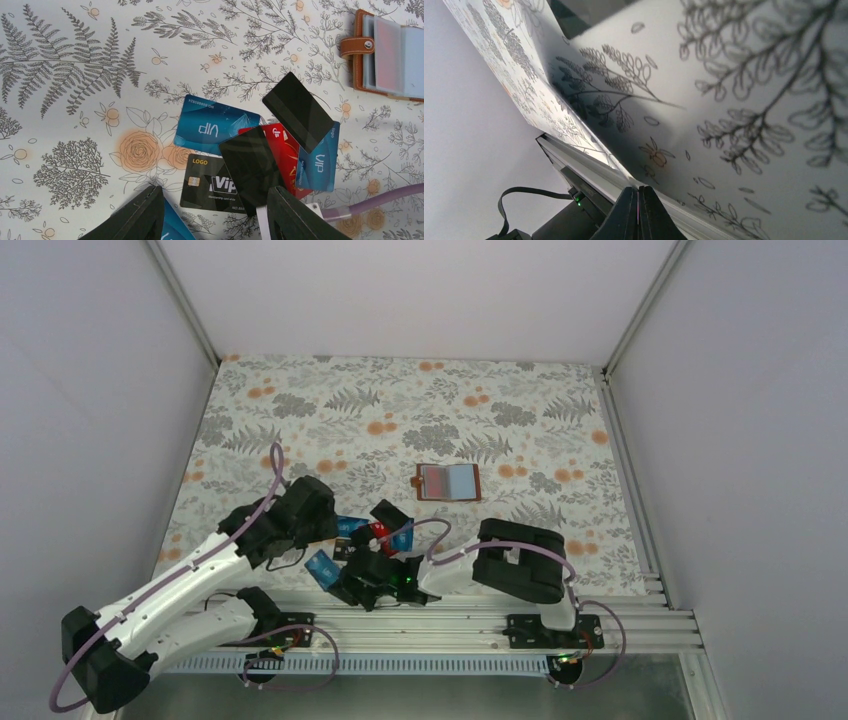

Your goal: Put the credit cards into the card holder

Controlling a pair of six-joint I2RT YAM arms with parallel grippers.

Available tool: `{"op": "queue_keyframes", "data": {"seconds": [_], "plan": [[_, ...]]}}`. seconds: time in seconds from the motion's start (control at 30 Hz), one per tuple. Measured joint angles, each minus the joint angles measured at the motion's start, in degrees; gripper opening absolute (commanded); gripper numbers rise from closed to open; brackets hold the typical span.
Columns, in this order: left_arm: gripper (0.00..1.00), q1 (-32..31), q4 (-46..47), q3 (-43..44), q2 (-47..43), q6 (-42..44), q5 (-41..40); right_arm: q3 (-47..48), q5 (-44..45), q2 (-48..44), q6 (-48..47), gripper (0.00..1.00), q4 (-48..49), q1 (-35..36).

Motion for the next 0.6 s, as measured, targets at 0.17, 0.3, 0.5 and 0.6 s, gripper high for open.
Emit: {"op": "queue_keyframes", "data": {"seconds": [0.17,0.3,0.5,0.6], "plan": [[0.53,0.0,0.5,-0.1,0.3,0.0,0.1,0.0,-0.5,0.0,-0.6,0.04,0.1,-1.2],[0.53,0.0,0.6,0.0,0.5,0.0,0.2,-0.3,-1.0,-0.3,-1.7,0.04,0.0,-2.0],[0.53,0.0,0.2,1.2,1.0,0.3,-0.4,-1.4,-1.4,-3.6,-5.4,0.04,-0.8,-5.1],[0.53,0.0,0.2,3.2,1.0,0.5,-1.1,-1.9,-1.6,-6.2,-7.8,0.04,-1.4,-6.4]]}}
